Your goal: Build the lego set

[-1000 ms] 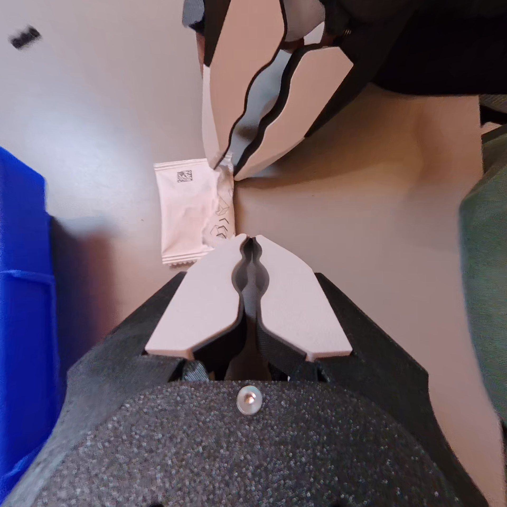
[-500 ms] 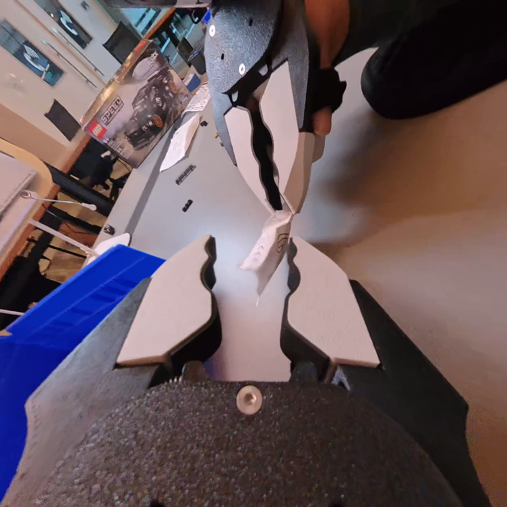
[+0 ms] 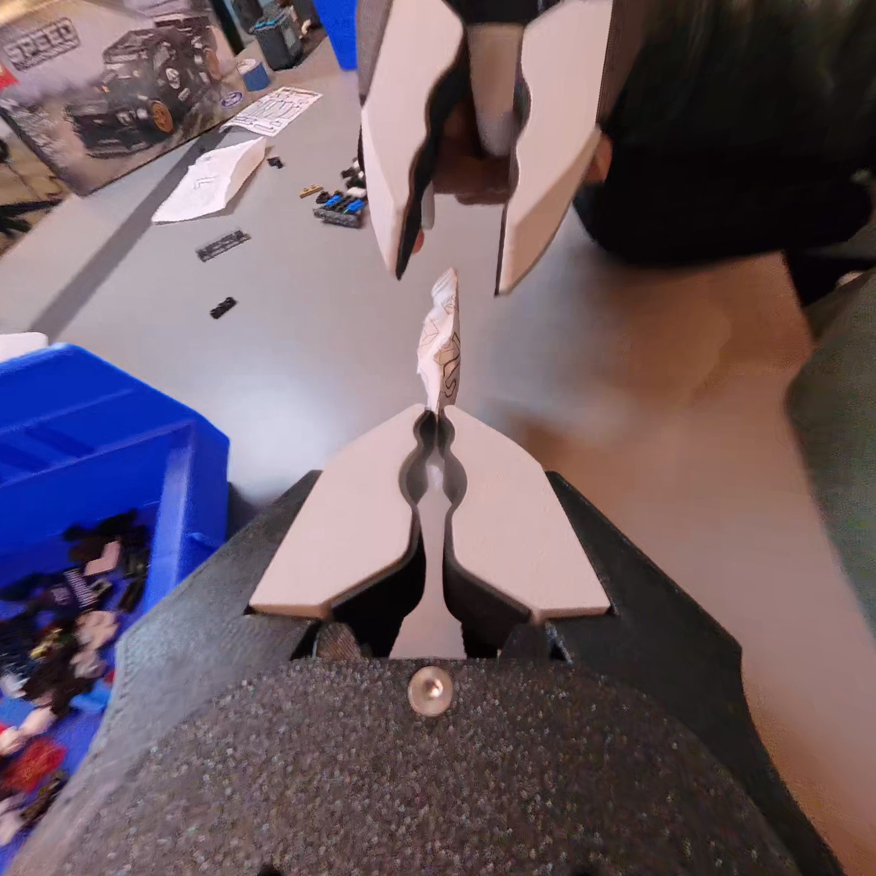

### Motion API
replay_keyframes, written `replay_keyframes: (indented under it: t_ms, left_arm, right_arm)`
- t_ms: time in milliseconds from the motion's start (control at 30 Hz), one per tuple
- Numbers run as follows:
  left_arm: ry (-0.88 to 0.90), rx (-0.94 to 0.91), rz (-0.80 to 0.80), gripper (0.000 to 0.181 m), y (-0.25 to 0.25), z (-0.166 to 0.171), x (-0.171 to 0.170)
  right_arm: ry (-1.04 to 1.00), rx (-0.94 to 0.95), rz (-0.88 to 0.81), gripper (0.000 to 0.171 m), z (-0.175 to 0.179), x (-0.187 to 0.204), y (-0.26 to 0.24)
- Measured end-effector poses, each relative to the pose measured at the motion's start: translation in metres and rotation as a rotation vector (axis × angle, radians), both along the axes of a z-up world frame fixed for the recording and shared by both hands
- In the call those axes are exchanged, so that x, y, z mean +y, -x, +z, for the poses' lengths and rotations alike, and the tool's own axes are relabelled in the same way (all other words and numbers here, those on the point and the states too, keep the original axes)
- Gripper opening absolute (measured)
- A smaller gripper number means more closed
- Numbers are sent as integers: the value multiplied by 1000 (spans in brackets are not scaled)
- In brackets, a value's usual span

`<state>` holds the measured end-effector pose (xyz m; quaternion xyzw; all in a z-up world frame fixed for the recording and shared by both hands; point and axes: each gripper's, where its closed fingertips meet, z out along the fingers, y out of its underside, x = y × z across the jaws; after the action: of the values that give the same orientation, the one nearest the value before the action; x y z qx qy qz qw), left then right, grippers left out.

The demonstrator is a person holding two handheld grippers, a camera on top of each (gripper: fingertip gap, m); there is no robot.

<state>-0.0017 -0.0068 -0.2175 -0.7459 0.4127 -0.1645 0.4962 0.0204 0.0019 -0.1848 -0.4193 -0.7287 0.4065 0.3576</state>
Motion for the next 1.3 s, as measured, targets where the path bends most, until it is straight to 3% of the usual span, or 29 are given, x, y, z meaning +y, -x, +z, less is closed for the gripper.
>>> replay_keyframes:
  t_ms: [33,100,167,300,567,733,800,867,900,1000,1300]
  left_arm:
    - [23,-46,-14,1,-2,3,-2]
    - [68,-100,-34,1,-5,5,-4]
    - [92,-119,-53,2,-3,5,-6]
    - [217,-271,-96,2,-9,17,-12]
    - [315,-400,-135,3,-15,27,-18]
    - [313,-358,-119,2,-10,17,-19]
    - [319,-376,-109,2,-7,17,-18]
    - [312,-381,-104,2,-5,19,-17]
    - [310,-374,-104,2,-6,18,-17]
    - [313,-379,-109,2,-4,18,-17]
    - [258,-381,-105,2,-7,18,-15]
  right_arm:
    - [-48,-13,-9,32,-6,0,2]
    - [-100,-30,5,5,-15,-5,5]
    - [-16,-51,27,1,-13,-8,3]
    - [223,-73,97,0,-4,-9,-2]
    - [425,-65,170,1,3,-12,-7]
    - [360,-52,121,3,-6,-13,-1]
    - [341,-47,104,20,-7,-10,-1]
    - [341,-52,99,26,-9,-11,0]
    - [336,-44,94,12,-8,-13,1]
    - [347,-44,107,1,-4,-15,1]
    - [423,-93,125,1,-7,-11,-3]
